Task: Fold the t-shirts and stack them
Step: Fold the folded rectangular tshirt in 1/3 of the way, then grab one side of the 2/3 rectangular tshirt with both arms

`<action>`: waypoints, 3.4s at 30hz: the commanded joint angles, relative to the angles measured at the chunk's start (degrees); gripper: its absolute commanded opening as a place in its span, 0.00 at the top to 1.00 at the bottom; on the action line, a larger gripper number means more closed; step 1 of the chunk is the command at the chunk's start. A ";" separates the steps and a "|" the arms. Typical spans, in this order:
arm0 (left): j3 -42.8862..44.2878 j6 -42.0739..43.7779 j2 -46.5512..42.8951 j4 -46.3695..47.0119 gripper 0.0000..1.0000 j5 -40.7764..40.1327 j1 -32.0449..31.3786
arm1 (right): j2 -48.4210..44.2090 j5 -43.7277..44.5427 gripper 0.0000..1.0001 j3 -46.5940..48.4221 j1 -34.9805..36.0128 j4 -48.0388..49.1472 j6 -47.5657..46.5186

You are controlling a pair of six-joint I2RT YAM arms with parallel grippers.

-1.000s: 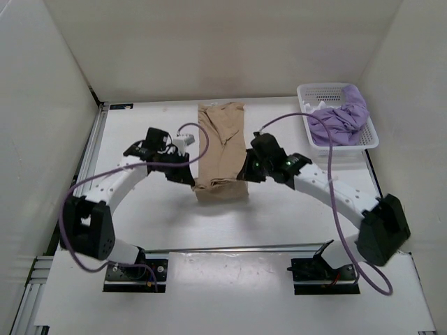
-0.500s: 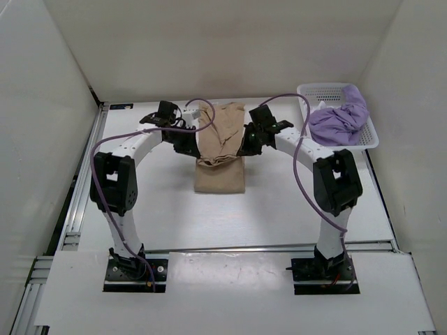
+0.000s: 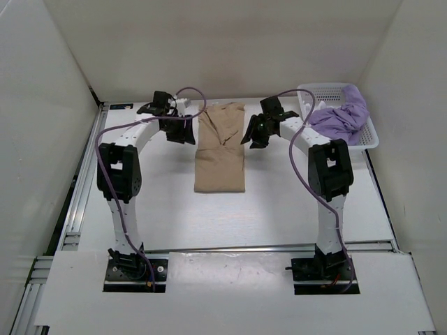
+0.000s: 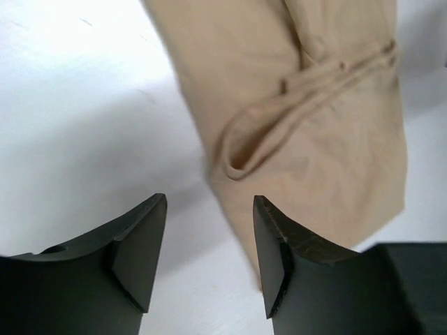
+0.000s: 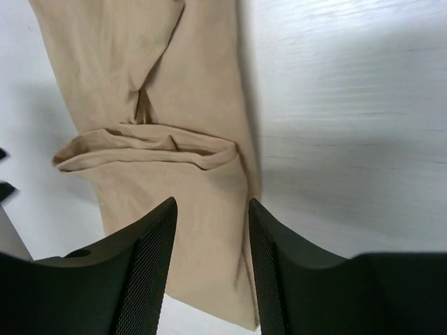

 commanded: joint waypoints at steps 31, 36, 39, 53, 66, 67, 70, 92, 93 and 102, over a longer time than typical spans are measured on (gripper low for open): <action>-20.81 0.40 -12.44 -6.40 0.36 -0.27 -10.59 | -18.22 -6.73 0.44 -34.02 7.36 7.99 0.78; -21.34 0.40 -11.29 -6.40 0.43 0.52 -10.59 | -16.19 -6.73 0.51 -31.82 7.36 8.52 1.30; -21.86 0.40 -10.76 -6.40 0.47 1.05 -10.59 | -15.58 -7.35 0.52 -31.82 7.36 8.52 1.30; -25.29 0.40 -12.60 -6.40 0.48 -0.97 -10.59 | -15.05 -7.35 0.55 -31.82 7.36 7.99 1.30; -21.70 0.40 -9.36 -6.92 0.42 -1.68 -10.59 | -14.52 -7.35 0.56 -31.29 7.36 7.47 0.78; -21.69 0.40 -8.57 -6.92 0.42 -1.68 -10.59 | -14.52 -7.35 0.56 -31.29 7.36 7.47 0.78; -21.08 0.40 -6.99 -6.92 0.53 -1.68 -10.59 | -14.52 -7.35 0.60 -31.29 7.36 7.47 0.78; -28.28 0.40 -25.94 -16.40 0.90 -13.18 -15.51 | -30.42 -7.52 1.00 -35.33 12.89 -5.09 -8.98; -28.28 0.40 -27.27 -19.90 0.90 -15.10 -16.21 | -31.91 -7.52 1.00 -36.55 12.90 -6.75 -8.98; -26.97 0.40 -40.63 -38.37 0.90 -18.21 -21.04 | -50.27 -7.52 1.00 -39.37 22.90 -17.48 -3.71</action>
